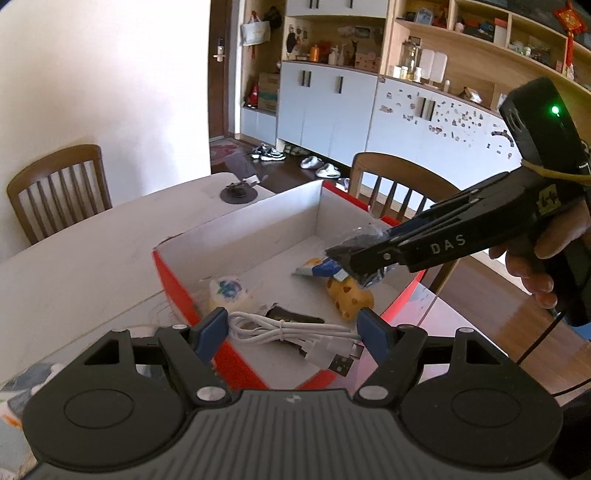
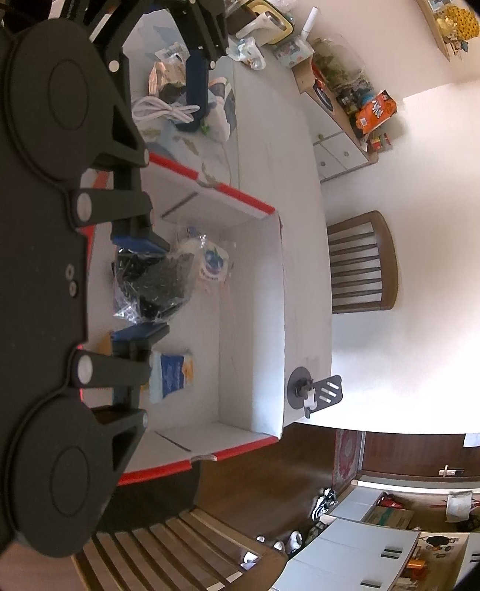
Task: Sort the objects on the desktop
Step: 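Lower the cable and black packet into the shoebox and open both tools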
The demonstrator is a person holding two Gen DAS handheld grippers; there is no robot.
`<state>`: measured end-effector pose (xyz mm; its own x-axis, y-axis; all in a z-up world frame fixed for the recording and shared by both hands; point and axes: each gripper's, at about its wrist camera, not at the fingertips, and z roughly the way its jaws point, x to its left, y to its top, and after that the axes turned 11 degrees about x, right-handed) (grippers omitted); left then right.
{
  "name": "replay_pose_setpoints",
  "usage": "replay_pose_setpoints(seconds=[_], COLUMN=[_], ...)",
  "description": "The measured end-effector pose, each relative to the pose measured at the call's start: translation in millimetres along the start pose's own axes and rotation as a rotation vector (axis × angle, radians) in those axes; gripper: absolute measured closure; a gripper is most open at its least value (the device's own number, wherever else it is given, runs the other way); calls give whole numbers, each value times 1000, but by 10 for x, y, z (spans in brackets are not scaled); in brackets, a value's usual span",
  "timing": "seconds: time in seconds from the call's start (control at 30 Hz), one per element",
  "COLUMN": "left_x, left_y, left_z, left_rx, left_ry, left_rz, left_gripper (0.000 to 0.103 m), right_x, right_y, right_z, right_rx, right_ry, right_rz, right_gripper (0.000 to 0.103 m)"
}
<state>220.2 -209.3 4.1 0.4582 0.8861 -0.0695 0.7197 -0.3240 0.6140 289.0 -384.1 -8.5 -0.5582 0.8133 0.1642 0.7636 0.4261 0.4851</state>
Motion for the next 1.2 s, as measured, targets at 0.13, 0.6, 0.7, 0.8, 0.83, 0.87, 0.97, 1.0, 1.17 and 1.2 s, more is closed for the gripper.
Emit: replay_pose_setpoints(seconds=[0.13, 0.6, 0.7, 0.8, 0.83, 0.87, 0.97, 1.0, 1.17, 1.2], left_x=[-11, -51, -71, -74, -70, -70, -58, -57, -68, -79], left_y=[113, 423, 453, 481, 487, 492, 497, 504, 550, 552], left_z=[175, 753, 867, 947, 971, 995, 1067, 1089, 1225, 1232], left_rx=[42, 152, 180, 202, 208, 215, 240, 248, 278, 282], left_ry=[-21, -30, -32, -31, -27, -23, -26, -25, -13, -14], left_rz=[1, 39, 43, 50, 53, 55, 49, 49, 58, 61], left_gripper=[27, 27, 27, 27, 27, 27, 27, 27, 27, 27], right_x=[-70, -217, -237, -248, -247, -252, -255, -257, -241, -241], right_y=[81, 339, 382, 430, 445, 460, 505, 514, 576, 593], right_z=[39, 382, 465, 564, 601, 634, 753, 791, 986, 1021], right_rx=[4, 47, 60, 77, 84, 88, 108, 115, 151, 156], right_ry=[-6, -14, -14, -14, -13, -16, -24, -27, -31, -34], right_rz=[-6, -1, 1, -4, -8, -10, -15, -15, -15, -11], right_gripper=[65, 65, 65, 65, 65, 65, 65, 65, 65, 64])
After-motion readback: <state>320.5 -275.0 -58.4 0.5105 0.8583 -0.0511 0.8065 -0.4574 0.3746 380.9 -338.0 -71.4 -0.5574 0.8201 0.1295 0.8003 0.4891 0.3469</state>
